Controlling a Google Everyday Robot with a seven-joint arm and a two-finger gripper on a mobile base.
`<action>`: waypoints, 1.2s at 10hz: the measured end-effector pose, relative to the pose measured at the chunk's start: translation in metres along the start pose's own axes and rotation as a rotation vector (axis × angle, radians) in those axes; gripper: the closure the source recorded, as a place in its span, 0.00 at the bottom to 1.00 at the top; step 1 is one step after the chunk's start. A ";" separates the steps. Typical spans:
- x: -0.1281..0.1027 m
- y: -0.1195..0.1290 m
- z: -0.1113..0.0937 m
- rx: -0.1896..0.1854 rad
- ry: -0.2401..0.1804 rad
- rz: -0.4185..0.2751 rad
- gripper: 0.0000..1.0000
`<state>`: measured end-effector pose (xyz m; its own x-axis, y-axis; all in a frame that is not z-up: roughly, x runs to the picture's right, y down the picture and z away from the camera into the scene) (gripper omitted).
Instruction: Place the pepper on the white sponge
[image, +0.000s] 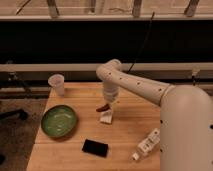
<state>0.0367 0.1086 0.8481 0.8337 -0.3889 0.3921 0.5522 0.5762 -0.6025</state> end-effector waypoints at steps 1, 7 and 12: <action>-0.002 0.004 0.004 -0.003 -0.003 -0.003 0.80; -0.012 0.005 0.015 -0.002 -0.018 -0.017 0.79; -0.011 0.006 0.025 -0.013 -0.033 -0.008 0.33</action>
<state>0.0312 0.1339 0.8574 0.8293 -0.3692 0.4193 0.5586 0.5638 -0.6083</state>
